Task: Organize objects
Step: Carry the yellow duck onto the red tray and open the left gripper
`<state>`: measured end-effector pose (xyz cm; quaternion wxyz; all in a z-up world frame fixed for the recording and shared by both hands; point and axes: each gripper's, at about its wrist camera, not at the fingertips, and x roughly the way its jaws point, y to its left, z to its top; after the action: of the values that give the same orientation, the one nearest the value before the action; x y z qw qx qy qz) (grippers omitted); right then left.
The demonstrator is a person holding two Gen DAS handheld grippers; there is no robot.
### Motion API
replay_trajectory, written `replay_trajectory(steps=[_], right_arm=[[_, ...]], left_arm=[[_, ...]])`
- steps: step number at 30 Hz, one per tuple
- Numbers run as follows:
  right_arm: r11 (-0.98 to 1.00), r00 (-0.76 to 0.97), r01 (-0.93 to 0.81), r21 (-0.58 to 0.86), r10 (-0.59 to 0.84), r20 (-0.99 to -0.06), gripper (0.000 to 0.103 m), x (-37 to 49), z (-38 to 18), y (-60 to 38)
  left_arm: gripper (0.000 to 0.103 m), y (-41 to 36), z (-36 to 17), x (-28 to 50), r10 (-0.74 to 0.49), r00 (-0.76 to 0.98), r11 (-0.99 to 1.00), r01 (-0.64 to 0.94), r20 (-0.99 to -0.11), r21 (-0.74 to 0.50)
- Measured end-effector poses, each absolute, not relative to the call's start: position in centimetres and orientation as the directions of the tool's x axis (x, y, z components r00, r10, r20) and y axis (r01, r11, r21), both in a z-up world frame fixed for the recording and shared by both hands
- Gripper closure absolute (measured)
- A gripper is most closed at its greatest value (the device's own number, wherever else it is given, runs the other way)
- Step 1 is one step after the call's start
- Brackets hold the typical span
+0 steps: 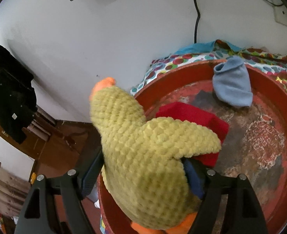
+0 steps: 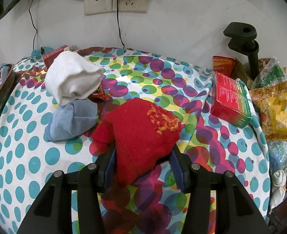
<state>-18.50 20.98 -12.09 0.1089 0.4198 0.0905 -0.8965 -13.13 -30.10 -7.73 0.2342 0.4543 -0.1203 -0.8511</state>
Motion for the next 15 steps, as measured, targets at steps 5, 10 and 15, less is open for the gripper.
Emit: replay_trajectory(steps=[5,10,15], right_arm=[[-0.959,-0.625,0.272,-0.076,-0.116,-0.772,0.054,-18.6,-12.1,21.0],[-0.959,-0.627,0.271,-0.085,-0.108,-0.772,0.054,-18.7,-12.3,21.0],[-0.958,-0.628,0.270,-0.093,-0.102,-0.771,0.054,-18.7,-12.3,20.9]], left_arm=[[0.018,-30.9,-6.7,-13.2,-0.430,-0.508,-0.899,0.319,-0.746,0.301],[0.018,-30.7,-5.1,-12.6,-0.397,-0.550,-0.912,0.324,-0.735,0.250],[0.018,-29.0,-3.9,-11.5,-0.331,-0.590,-0.939,0.285,-0.736,0.193]])
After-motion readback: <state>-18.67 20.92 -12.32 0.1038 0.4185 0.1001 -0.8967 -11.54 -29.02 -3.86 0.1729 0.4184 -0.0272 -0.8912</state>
